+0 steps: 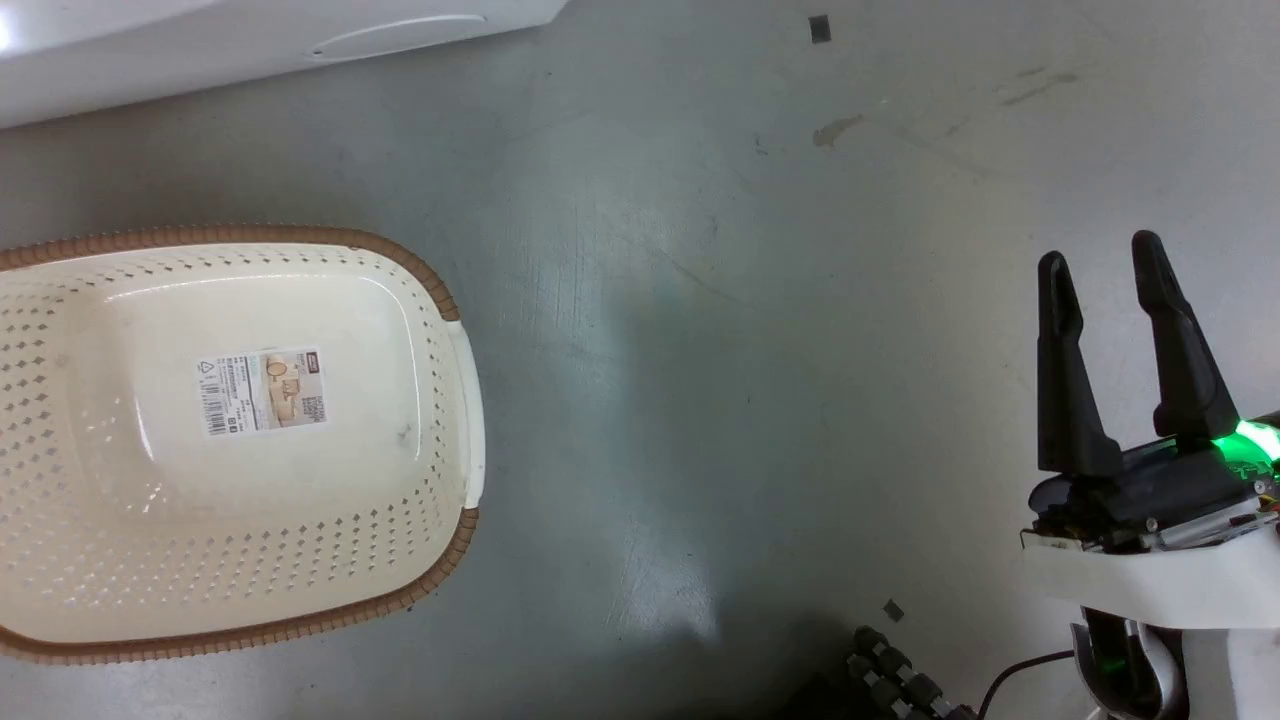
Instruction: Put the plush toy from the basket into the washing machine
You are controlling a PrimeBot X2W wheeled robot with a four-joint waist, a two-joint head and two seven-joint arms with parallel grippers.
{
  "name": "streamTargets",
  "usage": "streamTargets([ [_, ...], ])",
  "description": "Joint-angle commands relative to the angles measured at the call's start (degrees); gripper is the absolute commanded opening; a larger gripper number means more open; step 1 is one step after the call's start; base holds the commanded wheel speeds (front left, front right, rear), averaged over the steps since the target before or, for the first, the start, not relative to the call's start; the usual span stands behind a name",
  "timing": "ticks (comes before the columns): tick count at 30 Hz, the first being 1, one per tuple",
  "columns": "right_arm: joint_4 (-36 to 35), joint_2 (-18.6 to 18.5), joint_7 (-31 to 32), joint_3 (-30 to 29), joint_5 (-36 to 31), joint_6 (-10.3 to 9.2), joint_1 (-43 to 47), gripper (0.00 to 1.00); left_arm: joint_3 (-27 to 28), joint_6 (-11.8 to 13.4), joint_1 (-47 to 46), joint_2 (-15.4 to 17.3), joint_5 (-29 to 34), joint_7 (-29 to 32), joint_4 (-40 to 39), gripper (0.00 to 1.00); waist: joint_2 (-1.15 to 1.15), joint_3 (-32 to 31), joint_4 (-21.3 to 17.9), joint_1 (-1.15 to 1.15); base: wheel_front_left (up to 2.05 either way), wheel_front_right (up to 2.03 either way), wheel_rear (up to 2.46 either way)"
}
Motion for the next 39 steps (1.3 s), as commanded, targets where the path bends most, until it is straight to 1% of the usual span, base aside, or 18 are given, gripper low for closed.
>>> streamTargets([
  [1, -0.3, 0.0, -0.3, 0.1, 0.3, -0.05, -0.9, 1.00, -0.4, -0.3, -0.7, 0.6, 0.2, 0.9, 1.5, 0.00, 0.00, 0.3, -0.2, -0.01, 0.00, 0.00, 0.00],
  [4, -0.2, 0.0, -0.3, 0.1, 0.4, -0.05, -0.9, 1.00, -2.0, -0.8, -1.1, 0.9, 0.4, 2.2, 4.7, 0.00, 0.00, 0.6, -0.1, -0.01, 0.00, 0.00, 0.00],
  [6, -0.1, 0.0, -0.3, 0.1, 0.4, -0.05, -0.9, 1.00, -2.8, -1.1, -1.2, 0.5, -0.4, 2.9, 6.6, 0.00, 0.00, 0.6, 0.1, -0.01, 0.00, 0.00, 0.00],
  [10, 0.1, 0.0, -0.3, 0.3, 0.1, -0.05, -1.2, 1.00, -4.3, -1.4, -0.9, 0.1, -1.5, 2.4, 9.1, 0.00, 0.00, 0.1, 0.6, -0.01, 0.00, 0.00, 0.00],
  [11, 0.2, 0.0, -0.3, 0.3, 0.0, -0.05, -1.3, 1.00, -4.6, -1.4, -0.8, 0.1, -1.6, 1.8, 9.5, 0.17, 0.00, -0.2, 0.7, -0.01, 0.00, 0.00, 0.00],
  [12, 0.2, 0.0, -0.3, 0.3, -0.2, -0.05, -1.4, 1.00, -4.8, -1.5, -0.6, 0.2, -1.6, 1.1, 10.0, 1.00, 0.00, -0.7, 0.9, -0.01, 0.00, 0.00, 0.00],
  [16, 0.6, 0.0, -0.3, -0.3, -1.0, -0.05, -1.3, 1.00, -5.7, -1.5, 1.2, -0.3, -2.1, -2.3, 11.8, 1.00, 0.00, -3.2, 1.7, -0.01, 0.00, 0.00, 0.00],
  [19, 1.1, 0.0, -0.3, -1.1, -2.0, -0.05, -1.0, 1.00, -6.2, -1.5, 3.2, -1.4, -2.9, -6.1, 12.9, 1.00, 0.00, -6.2, 2.6, -0.01, 0.00, 0.00, 0.00],
  [24, 2.4, 0.0, -0.3, -2.5, -4.3, -0.05, -0.4, 1.00, -6.2, -1.6, 8.2, -4.4, -5.0, -12.6, 14.5, 1.00, 0.00, -12.7, 4.7, -0.01, 0.00, 0.00, 0.00],
  [29, 4.1, 0.0, -0.3, -3.8, -6.5, -0.05, 1.2, 1.00, -6.0, -1.6, 15.3, -7.9, -7.2, -15.1, 12.7, 1.00, 0.00, -20.1, 7.5, -0.01, 0.00, 0.00, 0.00],
  [32, 5.1, 0.0, -0.3, -4.2, -7.5, -0.05, 2.5, 1.00, -4.8, -1.5, 20.7, -10.1, -8.7, -15.3, 7.6, 1.00, 0.00, -24.0, 9.2, -0.01, 0.00, 0.00, 0.00],
  [39, 6.8, 0.0, -0.3, -4.4, -9.2, -0.05, 5.2, 1.00, -1.6, 0.2, 37.4, -14.9, -9.9, -15.4, -10.9, 1.00, 0.00, -31.1, 12.5, -0.01, 0.00, 0.00, 0.00],
])
